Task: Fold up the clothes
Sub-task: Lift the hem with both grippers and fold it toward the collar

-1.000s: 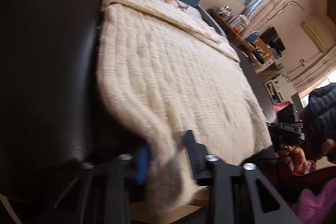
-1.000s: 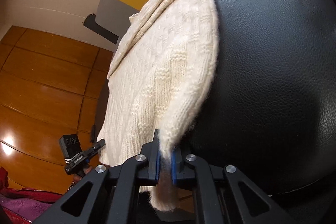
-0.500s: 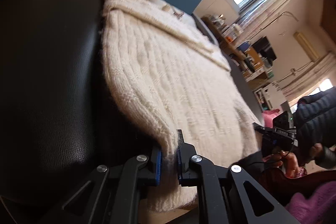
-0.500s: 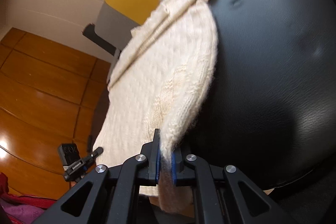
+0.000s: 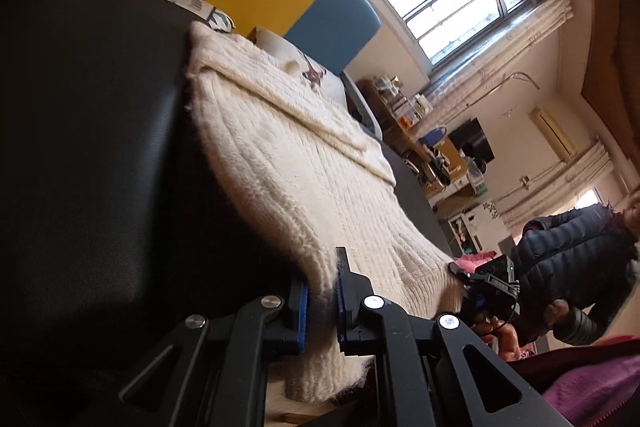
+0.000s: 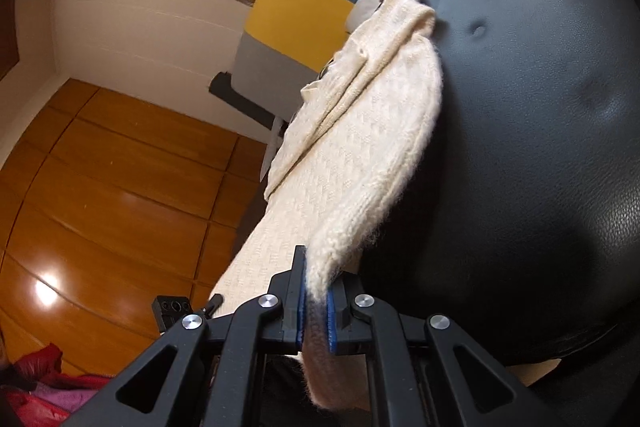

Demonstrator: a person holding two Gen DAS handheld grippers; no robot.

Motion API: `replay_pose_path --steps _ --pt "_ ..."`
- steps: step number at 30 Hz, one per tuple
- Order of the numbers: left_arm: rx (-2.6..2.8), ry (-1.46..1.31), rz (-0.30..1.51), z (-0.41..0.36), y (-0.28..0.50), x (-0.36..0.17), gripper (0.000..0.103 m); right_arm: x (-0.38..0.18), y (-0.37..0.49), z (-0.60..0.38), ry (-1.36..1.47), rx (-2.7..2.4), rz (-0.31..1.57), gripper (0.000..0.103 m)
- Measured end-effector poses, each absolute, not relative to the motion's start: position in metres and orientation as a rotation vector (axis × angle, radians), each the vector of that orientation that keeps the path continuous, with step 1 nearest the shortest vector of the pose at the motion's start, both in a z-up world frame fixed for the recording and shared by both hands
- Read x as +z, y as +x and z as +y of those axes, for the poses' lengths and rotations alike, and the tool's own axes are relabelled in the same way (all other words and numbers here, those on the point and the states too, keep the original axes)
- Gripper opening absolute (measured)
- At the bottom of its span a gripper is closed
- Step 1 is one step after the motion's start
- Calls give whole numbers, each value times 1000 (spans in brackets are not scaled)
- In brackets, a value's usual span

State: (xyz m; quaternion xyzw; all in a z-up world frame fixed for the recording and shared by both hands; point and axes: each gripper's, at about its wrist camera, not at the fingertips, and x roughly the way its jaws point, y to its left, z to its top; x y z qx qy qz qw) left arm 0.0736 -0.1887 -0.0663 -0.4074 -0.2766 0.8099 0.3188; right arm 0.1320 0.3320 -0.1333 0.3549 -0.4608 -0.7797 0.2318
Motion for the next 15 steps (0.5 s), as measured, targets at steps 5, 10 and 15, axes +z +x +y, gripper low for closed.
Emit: replay_pose_path --steps 5,10,15 --pt "2087 -1072 -766 -195 90 -60 10 -138 151 334 960 -2036 -1334 6" --pt "1973 -999 -878 -206 113 -36 10 -127 175 339 866 -1907 -1441 6" --pt "1971 -900 -927 -216 108 -3 10 -99 153 351 732 -1871 -1461 6"
